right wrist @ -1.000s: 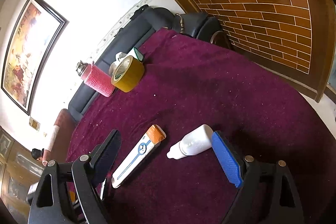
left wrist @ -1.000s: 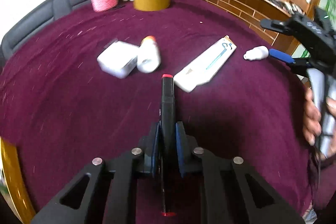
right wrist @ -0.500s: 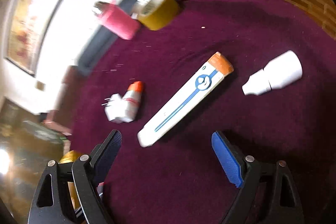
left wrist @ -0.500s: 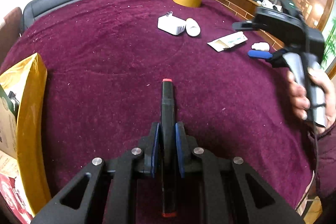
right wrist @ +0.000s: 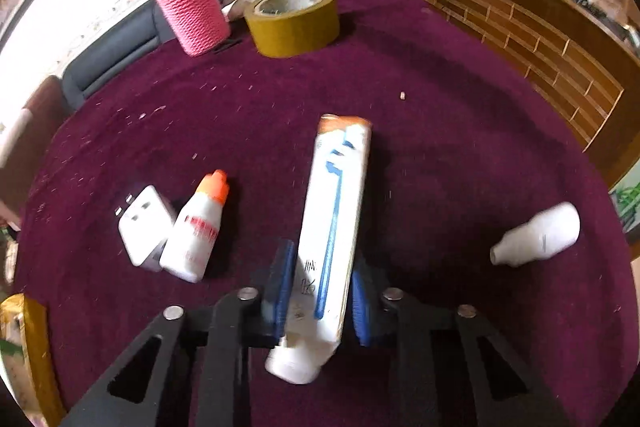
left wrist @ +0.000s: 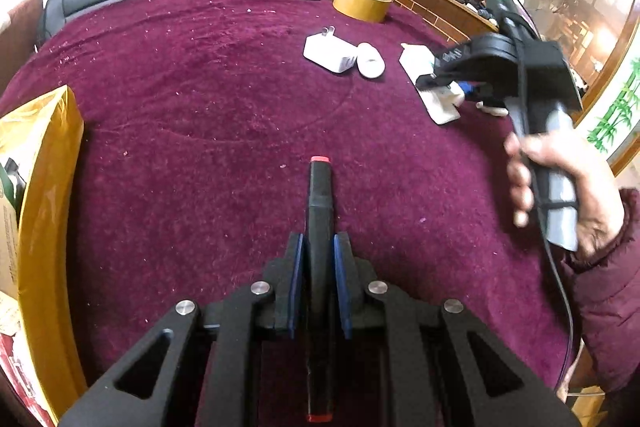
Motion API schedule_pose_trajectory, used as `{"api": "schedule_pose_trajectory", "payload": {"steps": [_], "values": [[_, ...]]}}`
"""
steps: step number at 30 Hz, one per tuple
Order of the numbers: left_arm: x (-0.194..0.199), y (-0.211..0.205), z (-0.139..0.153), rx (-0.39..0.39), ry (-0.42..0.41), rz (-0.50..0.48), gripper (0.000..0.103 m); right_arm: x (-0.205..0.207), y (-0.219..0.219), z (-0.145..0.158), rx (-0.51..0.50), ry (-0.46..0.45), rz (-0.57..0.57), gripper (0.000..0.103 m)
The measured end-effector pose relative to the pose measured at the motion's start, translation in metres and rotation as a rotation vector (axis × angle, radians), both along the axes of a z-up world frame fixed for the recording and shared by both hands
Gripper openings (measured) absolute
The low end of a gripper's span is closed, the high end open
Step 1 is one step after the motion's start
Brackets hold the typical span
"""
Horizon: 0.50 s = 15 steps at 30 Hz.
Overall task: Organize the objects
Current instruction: 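Lift the marker with the left gripper while the right grasps the white ointment tube box, then carry the marker with the left gripper while the right carries the tube box to the tray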
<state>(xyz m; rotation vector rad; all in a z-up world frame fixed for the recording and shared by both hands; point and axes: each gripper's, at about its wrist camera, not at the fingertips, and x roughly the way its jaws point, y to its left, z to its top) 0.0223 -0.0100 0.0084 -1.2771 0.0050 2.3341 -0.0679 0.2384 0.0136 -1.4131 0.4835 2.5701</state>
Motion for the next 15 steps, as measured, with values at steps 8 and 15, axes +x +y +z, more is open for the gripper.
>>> {"api": "schedule_pose_trajectory", "payload": {"steps": [8,15], "values": [[0.013,-0.008,0.000,0.034,-0.051,0.020,0.014,0.071,-0.020,0.000,-0.032,-0.024,0.168,0.021],[0.018,0.023,0.002,-0.076,0.009,-0.009,0.042,0.071,-0.028,0.000,0.018,-0.026,0.188,0.025]]}}
